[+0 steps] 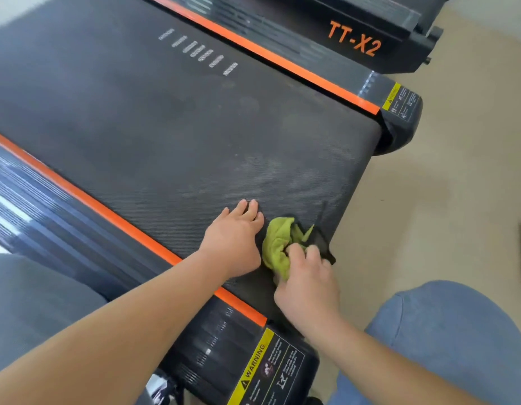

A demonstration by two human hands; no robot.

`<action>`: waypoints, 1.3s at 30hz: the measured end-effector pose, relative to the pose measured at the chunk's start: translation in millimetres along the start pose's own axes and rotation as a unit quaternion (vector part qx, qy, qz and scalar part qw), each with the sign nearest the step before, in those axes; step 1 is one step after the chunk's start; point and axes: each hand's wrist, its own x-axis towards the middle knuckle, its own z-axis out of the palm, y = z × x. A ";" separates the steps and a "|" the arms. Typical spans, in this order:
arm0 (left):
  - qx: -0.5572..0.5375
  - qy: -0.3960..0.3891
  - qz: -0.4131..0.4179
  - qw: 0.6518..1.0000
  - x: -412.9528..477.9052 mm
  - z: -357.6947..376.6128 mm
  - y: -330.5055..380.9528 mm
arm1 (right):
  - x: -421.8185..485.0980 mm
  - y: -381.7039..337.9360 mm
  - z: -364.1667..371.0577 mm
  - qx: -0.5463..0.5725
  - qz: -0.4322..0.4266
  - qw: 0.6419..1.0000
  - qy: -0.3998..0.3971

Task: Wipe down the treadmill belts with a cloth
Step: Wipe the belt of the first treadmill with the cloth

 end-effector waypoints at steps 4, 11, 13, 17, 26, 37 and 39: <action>-0.019 0.008 0.011 1.000 -0.8 3.9 -6.6 | -14.0 2.2 -11.5 0.079 -0.080 0.977 -0.181; -0.116 -0.017 -0.029 0.993 3.0 -15.2 -26.0 | 63.3 23.8 -40.3 0.106 -0.007 0.993 0.055; -0.213 0.020 -0.063 0.975 2.8 -21.0 -38.1 | 49.6 0.3 -21.8 -0.002 -0.060 0.996 0.060; -0.305 0.060 -0.113 0.944 5.9 -36.8 -49.4 | 16.2 -39.2 -2.5 -0.081 -0.115 0.990 -0.018; -0.179 0.090 -0.058 0.978 47.5 -60.3 -6.1 | 100.7 33.9 -106.4 0.176 -0.082 0.961 -0.198; 0.019 -0.007 -0.068 0.997 120.8 -84.4 39.2 | 184.6 77.8 -47.4 0.018 -0.020 0.998 0.065; 0.054 -0.049 -0.097 0.993 131.3 -80.3 39.4 | 190.4 82.0 -41.7 0.013 -0.028 0.997 0.064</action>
